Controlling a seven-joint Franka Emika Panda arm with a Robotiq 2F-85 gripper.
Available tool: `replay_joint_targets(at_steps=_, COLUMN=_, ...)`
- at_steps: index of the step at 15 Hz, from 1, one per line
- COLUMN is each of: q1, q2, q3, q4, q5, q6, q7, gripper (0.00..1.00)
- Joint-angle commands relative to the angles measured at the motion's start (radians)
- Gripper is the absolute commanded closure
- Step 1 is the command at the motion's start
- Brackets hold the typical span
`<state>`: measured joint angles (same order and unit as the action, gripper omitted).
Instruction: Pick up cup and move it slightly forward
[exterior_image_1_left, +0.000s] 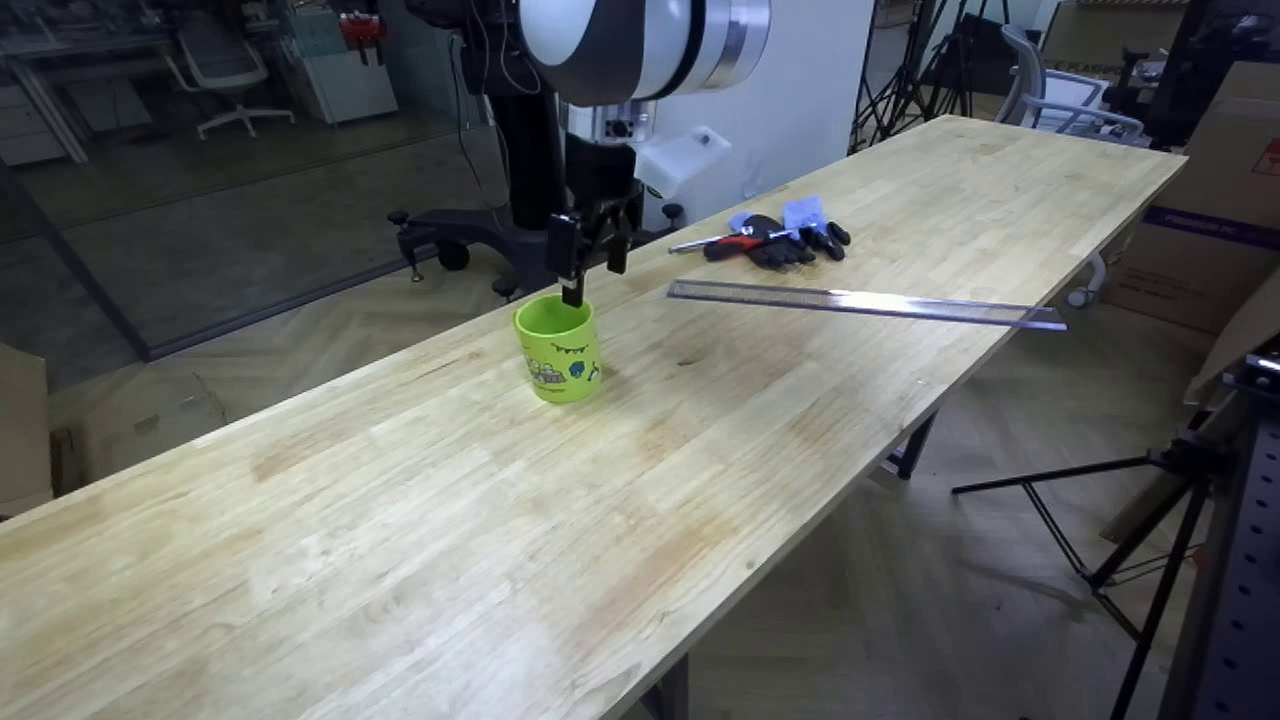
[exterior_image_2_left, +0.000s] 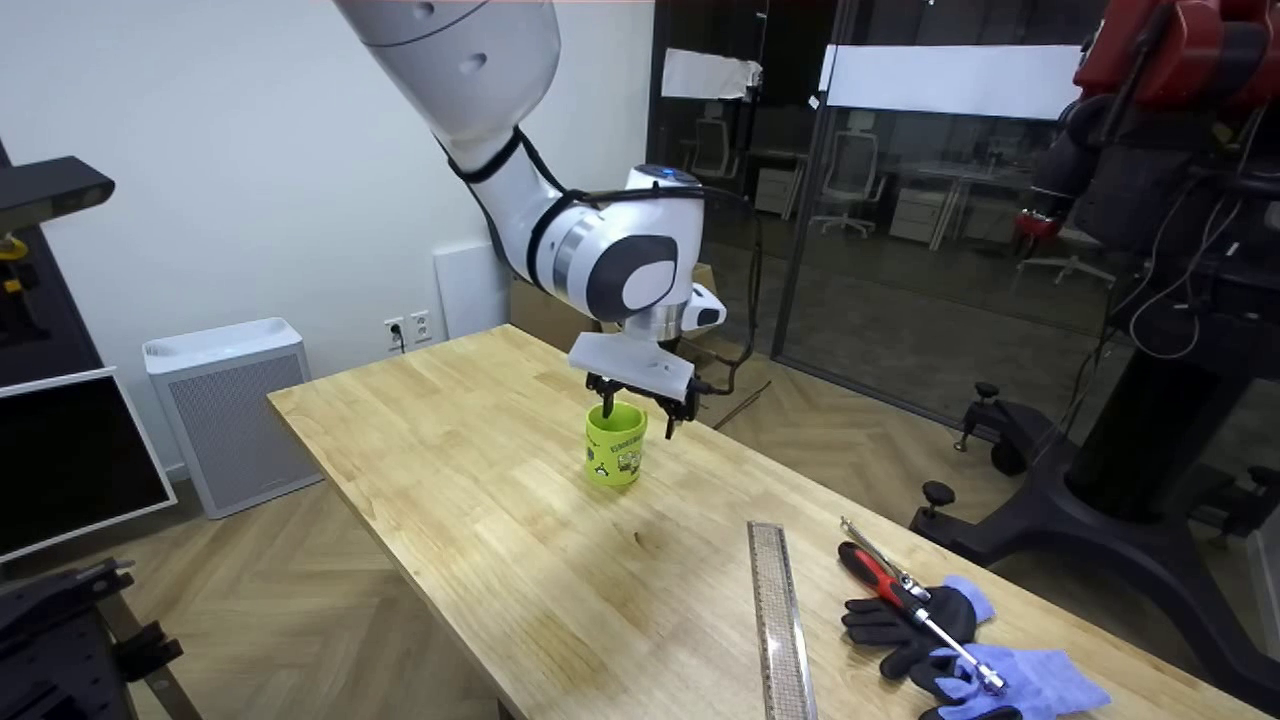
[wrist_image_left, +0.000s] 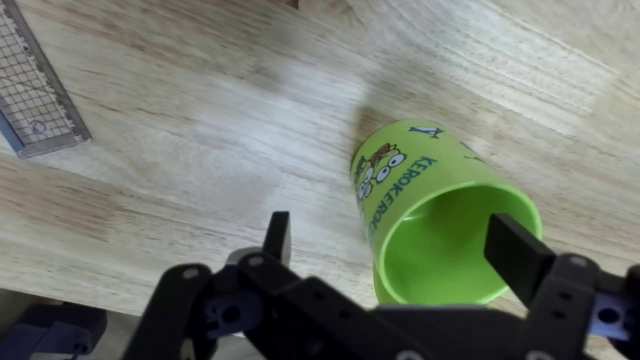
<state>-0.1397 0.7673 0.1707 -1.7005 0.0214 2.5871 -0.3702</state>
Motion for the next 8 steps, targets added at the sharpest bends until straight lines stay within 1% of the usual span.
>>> replay_joint_targets(at_steps=1, q1=0.024, q2=0.017, q3=-0.022, q4=0.034, q5=0.004, q6=-0.030, q7=0.036, gripper=0.00)
replay_joint_targets(at_steps=8, q1=0.058, q2=0.112, q3=-0.060, q4=0.169, q5=0.008, q6=-0.146, q7=0.105, gripper=0.00)
